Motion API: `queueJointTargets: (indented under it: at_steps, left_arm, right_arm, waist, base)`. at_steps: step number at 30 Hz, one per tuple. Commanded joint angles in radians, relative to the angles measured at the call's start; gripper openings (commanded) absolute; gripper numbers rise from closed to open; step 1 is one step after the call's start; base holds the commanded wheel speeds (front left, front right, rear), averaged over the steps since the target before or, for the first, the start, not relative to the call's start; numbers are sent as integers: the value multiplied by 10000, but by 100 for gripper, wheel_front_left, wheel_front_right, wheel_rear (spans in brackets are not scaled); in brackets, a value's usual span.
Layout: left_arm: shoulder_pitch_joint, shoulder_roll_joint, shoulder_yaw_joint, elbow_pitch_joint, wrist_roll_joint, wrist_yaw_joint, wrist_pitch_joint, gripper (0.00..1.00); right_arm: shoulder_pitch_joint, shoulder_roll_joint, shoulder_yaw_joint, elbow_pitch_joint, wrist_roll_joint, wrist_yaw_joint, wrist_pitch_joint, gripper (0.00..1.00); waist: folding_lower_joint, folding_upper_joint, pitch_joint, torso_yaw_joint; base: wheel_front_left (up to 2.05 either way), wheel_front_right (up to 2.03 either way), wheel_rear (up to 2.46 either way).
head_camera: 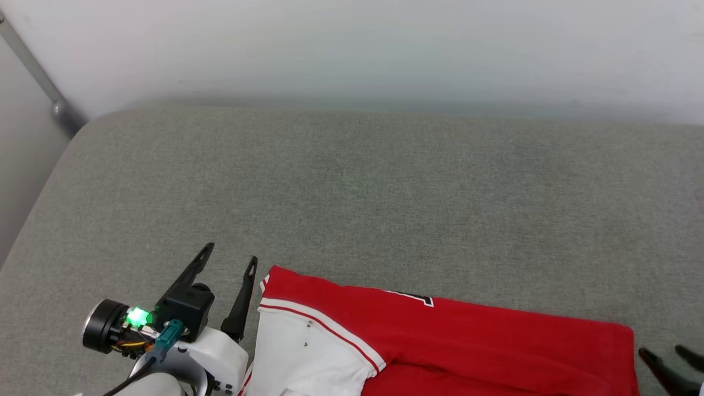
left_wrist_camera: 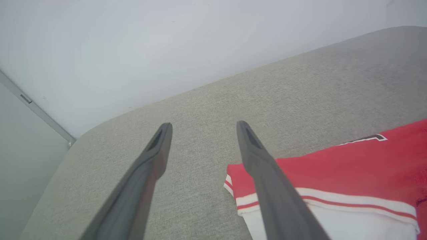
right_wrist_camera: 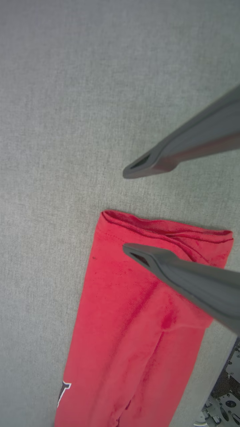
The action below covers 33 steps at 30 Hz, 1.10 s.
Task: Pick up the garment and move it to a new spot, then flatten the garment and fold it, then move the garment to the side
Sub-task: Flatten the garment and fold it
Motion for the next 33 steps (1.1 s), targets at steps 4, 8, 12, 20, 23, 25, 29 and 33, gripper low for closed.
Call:
queueJointTargets:
  at_steps: [4,8,12,20,23,25,29,33]
  left_arm:
    - [381,-328,524,20,306,489,-225,100]
    - [727,-684,1192,-158,795,770,-278,100]
    - [1504,-1145,2140,-356,1506,775,-283,100]
    - [2913,-2169,3695,-514,2611,611,-278,100]
    - [3265,-2613,4198,-476,3049,439,-277,100]
    - [3495,-2912,4537,-482,3346,348,-278,100]
    - [3899,-3462,5238,-509,3953,133,-280,100]
    - [4317,-3923,5828,-507,4480,-180,-278,100]
  right_arm:
    - [386,759,-278,220,-87,-6,307,100]
    - [526,1301,-263,490,-210,-6,650,100]
    - [576,1887,87,696,-73,-6,1212,100]
    - [597,2251,684,552,75,9,1936,100]
    - [462,2165,745,520,130,12,2095,22]
    - [335,2096,710,502,106,12,2115,0]
    - [63,1849,465,459,67,-6,2119,0]
    - [-180,1540,152,387,42,-8,2160,0]
  waist:
    - [0,0,224,139]
    - [0,0,357,230]
    - [0,0,443,293]
    - [0,0,483,310]
    - [0,0,473,322]
    - [0,0,453,331]
    - [0,0,356,304]
    - [0,0,198,241]
  base:
    - [0,0,0]
    - [0,0,0]
    - [0,0,0]
    - [0,0,0]
    - [0,0,0]
    - [0,0,0]
    - [0,0,0]
    - [0,0,0]
